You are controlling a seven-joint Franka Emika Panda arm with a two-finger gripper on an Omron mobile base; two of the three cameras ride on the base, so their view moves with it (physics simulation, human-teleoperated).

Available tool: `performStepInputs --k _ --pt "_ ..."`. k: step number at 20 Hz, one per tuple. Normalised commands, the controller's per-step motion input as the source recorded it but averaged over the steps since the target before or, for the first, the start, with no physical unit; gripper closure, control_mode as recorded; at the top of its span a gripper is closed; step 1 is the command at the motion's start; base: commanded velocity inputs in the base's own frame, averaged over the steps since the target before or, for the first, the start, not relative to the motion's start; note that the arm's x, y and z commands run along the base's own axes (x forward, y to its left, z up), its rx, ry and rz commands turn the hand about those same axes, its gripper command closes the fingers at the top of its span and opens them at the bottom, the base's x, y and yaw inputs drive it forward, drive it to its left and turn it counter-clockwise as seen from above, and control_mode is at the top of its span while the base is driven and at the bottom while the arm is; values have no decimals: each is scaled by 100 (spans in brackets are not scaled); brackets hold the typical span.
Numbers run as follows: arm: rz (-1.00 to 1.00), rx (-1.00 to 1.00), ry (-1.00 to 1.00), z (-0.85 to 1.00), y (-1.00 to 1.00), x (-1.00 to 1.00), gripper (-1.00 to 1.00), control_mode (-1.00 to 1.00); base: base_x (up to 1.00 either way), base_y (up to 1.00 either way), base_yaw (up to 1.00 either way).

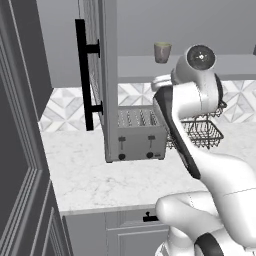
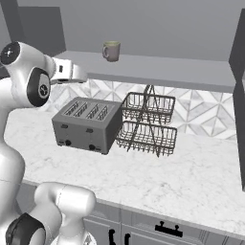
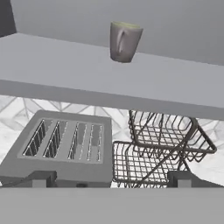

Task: Gather all objects into one cabinet and sort the glasses and bowls to opposite sides.

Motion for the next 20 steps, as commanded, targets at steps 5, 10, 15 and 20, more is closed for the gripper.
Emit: performStepInputs --k 5,10,15,20 --pt "-28 -3 -11 20 23 6 -100 -100 0 0 0" --pt "0 1 -1 1 -5 6 -100 -100 0 0 0" --pt "5 8 -2 26 -19 37 -100 -100 0 0 0" --pt "2 1 0 7 -2 18 -100 -100 0 0 0"
